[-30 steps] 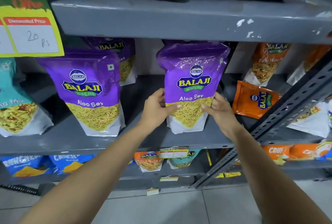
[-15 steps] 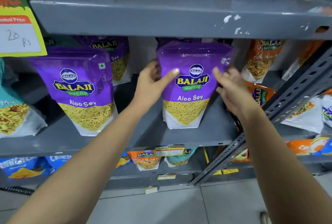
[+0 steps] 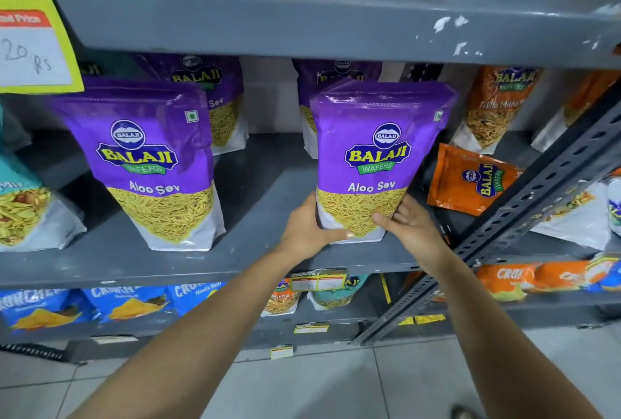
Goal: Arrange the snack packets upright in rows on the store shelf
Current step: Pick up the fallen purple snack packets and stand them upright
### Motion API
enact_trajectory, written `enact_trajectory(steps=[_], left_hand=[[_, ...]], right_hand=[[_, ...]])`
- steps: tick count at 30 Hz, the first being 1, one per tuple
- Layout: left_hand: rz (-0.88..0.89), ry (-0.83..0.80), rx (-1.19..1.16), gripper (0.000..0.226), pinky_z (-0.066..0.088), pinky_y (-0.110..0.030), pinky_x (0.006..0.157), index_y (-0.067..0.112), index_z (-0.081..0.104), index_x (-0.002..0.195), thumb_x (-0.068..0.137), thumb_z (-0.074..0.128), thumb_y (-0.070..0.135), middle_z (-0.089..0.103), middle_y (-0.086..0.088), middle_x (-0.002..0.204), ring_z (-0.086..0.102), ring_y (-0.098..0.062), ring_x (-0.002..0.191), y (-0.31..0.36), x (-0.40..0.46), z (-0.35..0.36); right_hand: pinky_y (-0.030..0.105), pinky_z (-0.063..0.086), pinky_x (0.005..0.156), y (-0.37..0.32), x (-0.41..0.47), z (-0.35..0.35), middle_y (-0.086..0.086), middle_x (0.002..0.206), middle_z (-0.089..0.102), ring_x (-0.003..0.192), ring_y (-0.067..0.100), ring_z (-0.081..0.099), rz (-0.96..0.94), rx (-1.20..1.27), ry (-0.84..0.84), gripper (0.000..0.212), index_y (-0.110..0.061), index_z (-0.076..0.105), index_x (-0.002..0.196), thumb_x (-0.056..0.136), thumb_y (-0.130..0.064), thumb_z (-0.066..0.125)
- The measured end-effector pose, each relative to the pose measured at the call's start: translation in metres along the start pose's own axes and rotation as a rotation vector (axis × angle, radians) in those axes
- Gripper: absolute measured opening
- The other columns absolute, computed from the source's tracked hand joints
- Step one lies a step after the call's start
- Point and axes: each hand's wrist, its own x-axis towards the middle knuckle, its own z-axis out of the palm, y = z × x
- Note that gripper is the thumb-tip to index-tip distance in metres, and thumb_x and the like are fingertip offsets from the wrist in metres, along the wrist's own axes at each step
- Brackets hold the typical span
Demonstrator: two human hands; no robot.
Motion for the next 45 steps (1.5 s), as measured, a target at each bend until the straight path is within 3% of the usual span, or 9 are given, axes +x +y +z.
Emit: enact_trajectory(steps=[4,7,10,15,20,26,31,36,45], left_hand=[[0.02,0.078,-0.003,0.087,0.05,-0.03,0.099,0.021,0.05,0.132,0.057,0.09,0.043,0.059,0.002,0.132,0.058,-0.011,0.117,-0.013,-0.021,-0.016],[0.121,0.345,-0.032,0.05,0.053,-0.029,0.091,0.022,0.063,0.116,0.071,0.085,0.029,0.062,0.001,0.117,0.063,-0.012,0.103,-0.024,-0.061,-0.054],[0.286,0.62,0.041,0.01,0.055,-0.041,0.076,0.016,0.068,0.084,0.08,0.077,0.011,0.067,-0.003,0.088,0.066,-0.02,0.08,-0.04,-0.106,-0.115],[0.179,0.87,0.065,0.051,0.045,-0.031,0.072,0.025,0.049,0.094,0.063,0.089,0.024,0.052,-0.005,0.093,0.052,-0.024,0.077,-0.069,-0.13,-0.202],[-0.091,0.462,0.001,0.099,0.045,-0.027,0.098,0.021,0.043,0.133,0.048,0.087,0.048,0.06,0.011,0.122,0.057,-0.012,0.118,-0.077,-0.095,-0.233],[-0.091,0.294,-0.049,0.08,0.049,-0.013,0.084,0.034,0.044,0.122,0.059,0.093,0.027,0.064,0.02,0.114,0.061,0.009,0.101,-0.065,-0.089,-0.206],[0.006,0.234,-0.284,0.071,0.055,-0.023,0.083,0.014,0.056,0.125,0.064,0.089,0.03,0.073,0.008,0.11,0.069,-0.004,0.099,-0.019,-0.078,-0.24],[0.234,0.412,-0.453,0.012,0.055,-0.021,0.076,0.011,0.066,0.1,0.089,0.065,0.005,0.078,0.011,0.081,0.072,-0.002,0.079,0.048,-0.058,-0.27],[-0.037,0.197,-0.248,0.073,0.054,-0.018,0.077,0.011,0.05,0.126,0.063,0.087,0.012,0.069,-0.002,0.114,0.068,0.005,0.087,-0.009,-0.078,-0.255]], right_hand=[[0.032,0.049,0.101,0.005,-0.019,0.028,0.003,0.133,0.061,0.123,0.012,0.059,-0.089,0.143,0.419,0.08,-0.017,0.043,0.14,0.073,-0.01,0.085],[0.036,0.046,0.085,0.001,-0.049,0.074,0.002,0.112,0.056,0.099,0.016,0.055,-0.232,0.134,0.709,0.07,-0.018,0.051,0.122,0.065,-0.013,0.09],[0.03,0.045,0.079,-0.012,-0.06,0.135,-0.005,0.099,0.058,0.092,0.013,0.056,-0.357,0.088,0.578,0.055,-0.016,0.056,0.106,0.062,-0.03,0.087],[0.027,0.043,0.1,-0.056,-0.02,0.238,-0.004,0.131,0.053,0.122,0.013,0.051,-0.093,0.11,-0.008,0.084,-0.023,0.048,0.133,0.061,-0.022,0.093],[0.049,0.056,0.094,-0.069,0.011,0.273,0.005,0.113,0.075,0.103,0.018,0.071,-0.084,0.051,-0.143,0.066,-0.018,0.064,0.113,0.055,-0.03,0.092],[0.015,0.054,0.075,-0.064,0.002,0.235,0.0,0.097,0.072,0.077,-0.006,0.069,-0.078,0.169,-0.162,0.04,-0.015,0.064,0.107,0.076,0.007,0.077],[0.021,0.055,0.081,-0.104,0.003,0.216,-0.008,0.097,0.079,0.091,0.006,0.072,-0.113,0.415,-0.128,0.04,-0.02,0.067,0.105,0.069,-0.012,0.083],[0.034,0.057,0.091,-0.163,0.012,0.204,-0.001,0.094,0.079,0.089,0.016,0.073,-0.281,0.554,-0.052,0.02,-0.012,0.069,0.101,0.087,0.001,0.067],[0.017,0.055,0.079,-0.109,0.0,0.213,-0.002,0.112,0.071,0.099,0.007,0.07,-0.122,0.266,-0.117,0.062,-0.013,0.052,0.126,0.074,0.005,0.08]])
